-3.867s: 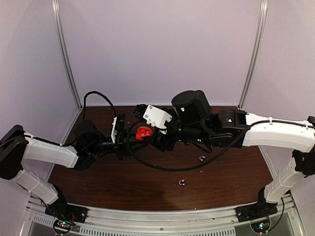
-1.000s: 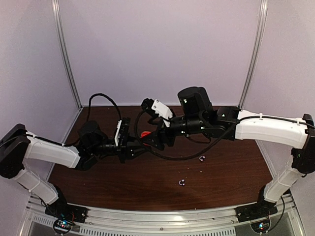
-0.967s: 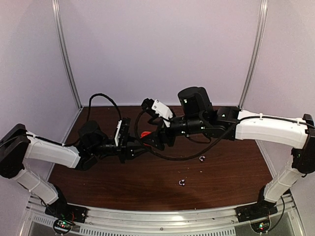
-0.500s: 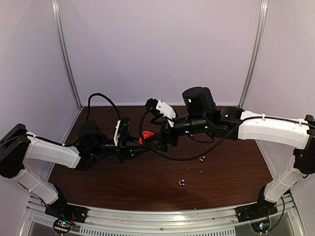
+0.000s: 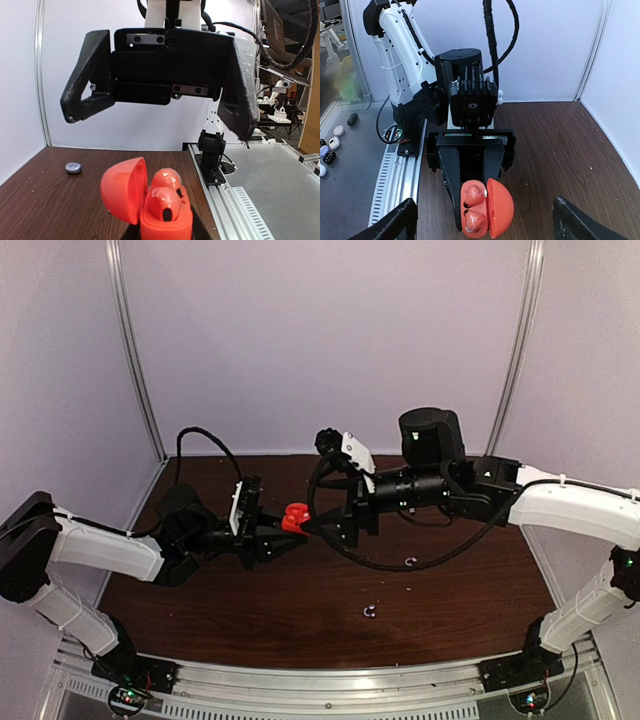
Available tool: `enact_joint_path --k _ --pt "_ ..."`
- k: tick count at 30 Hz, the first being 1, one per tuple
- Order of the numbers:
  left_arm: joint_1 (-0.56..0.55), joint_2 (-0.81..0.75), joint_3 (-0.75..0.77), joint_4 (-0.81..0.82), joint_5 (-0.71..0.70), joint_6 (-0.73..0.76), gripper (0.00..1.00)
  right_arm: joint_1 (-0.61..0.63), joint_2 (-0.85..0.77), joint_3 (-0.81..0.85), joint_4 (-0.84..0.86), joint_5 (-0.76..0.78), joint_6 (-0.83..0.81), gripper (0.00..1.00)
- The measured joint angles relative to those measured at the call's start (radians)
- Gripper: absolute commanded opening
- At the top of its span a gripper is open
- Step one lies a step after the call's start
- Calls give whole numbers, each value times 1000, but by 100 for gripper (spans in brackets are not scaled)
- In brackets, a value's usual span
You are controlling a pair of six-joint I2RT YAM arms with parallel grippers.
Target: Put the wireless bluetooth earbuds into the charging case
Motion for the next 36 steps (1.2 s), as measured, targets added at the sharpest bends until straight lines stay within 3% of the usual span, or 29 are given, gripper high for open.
enact_joint_path --k 16,36 --pt "0 0 3 0 -5 -8 0 0 47 -14 -3 -109 -2 84" --pt "-3 0 14 -9 -19 -63 0 -6 47 -14 -12 -129 -19 75"
